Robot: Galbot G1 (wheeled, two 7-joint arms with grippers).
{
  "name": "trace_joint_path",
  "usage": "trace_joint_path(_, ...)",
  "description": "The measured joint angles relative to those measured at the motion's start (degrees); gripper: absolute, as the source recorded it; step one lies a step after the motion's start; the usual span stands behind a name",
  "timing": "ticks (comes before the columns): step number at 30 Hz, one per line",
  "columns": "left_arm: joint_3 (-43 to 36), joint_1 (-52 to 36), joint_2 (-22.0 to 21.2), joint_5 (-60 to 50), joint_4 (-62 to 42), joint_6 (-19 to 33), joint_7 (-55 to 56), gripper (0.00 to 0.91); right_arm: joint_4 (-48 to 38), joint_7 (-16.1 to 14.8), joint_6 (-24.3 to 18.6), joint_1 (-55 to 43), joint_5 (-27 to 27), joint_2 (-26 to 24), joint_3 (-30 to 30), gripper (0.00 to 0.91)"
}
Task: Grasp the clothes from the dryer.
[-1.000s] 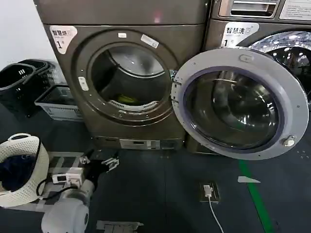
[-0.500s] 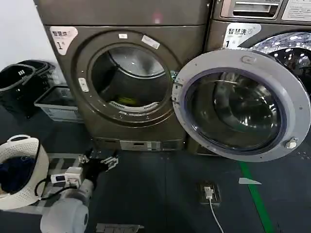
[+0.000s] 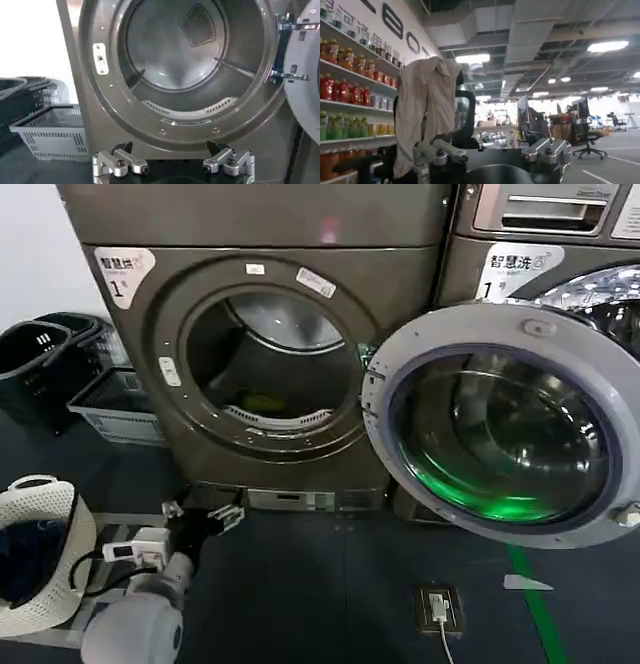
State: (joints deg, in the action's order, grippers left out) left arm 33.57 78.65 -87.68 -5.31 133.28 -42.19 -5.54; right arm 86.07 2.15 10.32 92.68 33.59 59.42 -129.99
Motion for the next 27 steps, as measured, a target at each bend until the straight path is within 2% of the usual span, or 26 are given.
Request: trace_joint_path(27,-0.6,0.0,0.4,-0.2,0.1,0.0,0.6,0.907,1.7,-0.1,0.2,-0.5,-0.1,1.3,0.7,0.907)
